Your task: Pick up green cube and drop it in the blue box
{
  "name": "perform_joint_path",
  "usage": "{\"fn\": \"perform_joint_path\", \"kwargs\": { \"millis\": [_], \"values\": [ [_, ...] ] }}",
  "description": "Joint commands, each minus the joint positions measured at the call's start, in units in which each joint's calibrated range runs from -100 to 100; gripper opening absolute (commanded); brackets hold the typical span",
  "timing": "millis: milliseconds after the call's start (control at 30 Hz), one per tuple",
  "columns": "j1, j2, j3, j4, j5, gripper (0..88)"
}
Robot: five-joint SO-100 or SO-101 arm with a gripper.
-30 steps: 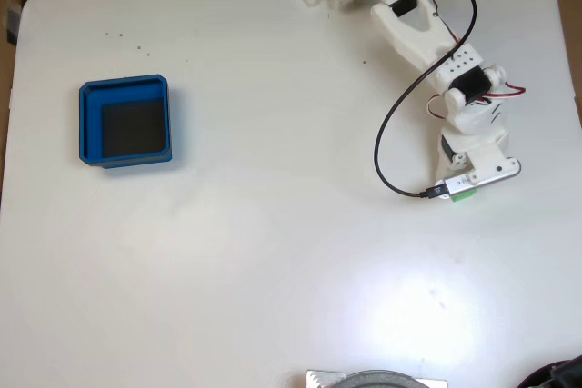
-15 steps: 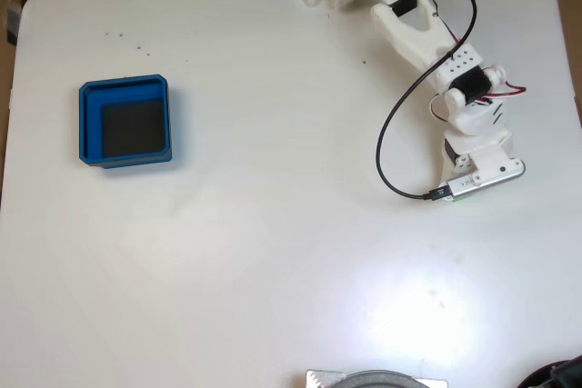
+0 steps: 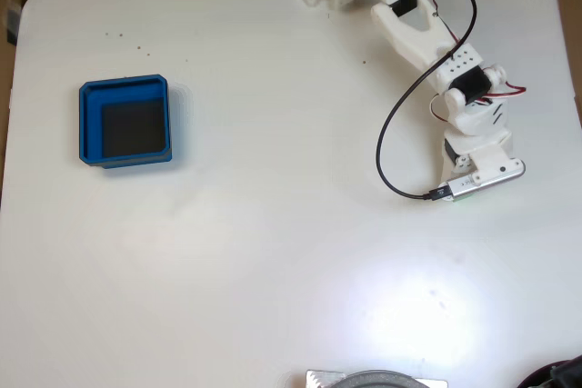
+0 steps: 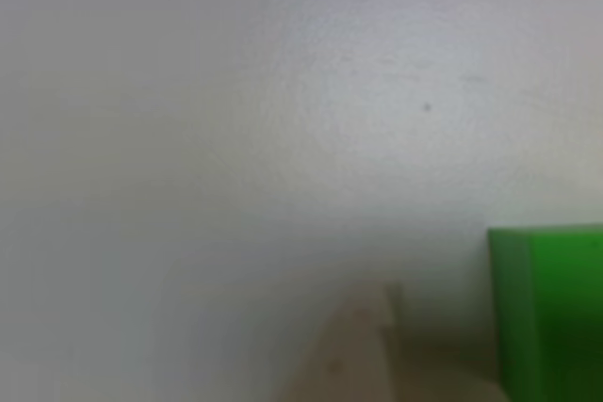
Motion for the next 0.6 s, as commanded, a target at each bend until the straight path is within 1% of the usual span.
{"fn": "perform_joint_path", "kwargs": {
  "millis": [0,167,267,467,567],
  "values": [
    [0.0,-1.3,-3.4,-0.6,0.3,24.4],
    [0.0,-1.3,-3.3,-0.5,0.3,14.1],
    [0.0,-1.3,-3.3,-0.5,0.3,9.4],
    [0.1,-1.2,-3.1,-0.4,0.3,3.0],
    [0.1,-1.3,-3.1,-0.1,0.3,2.2]
  ]
}}
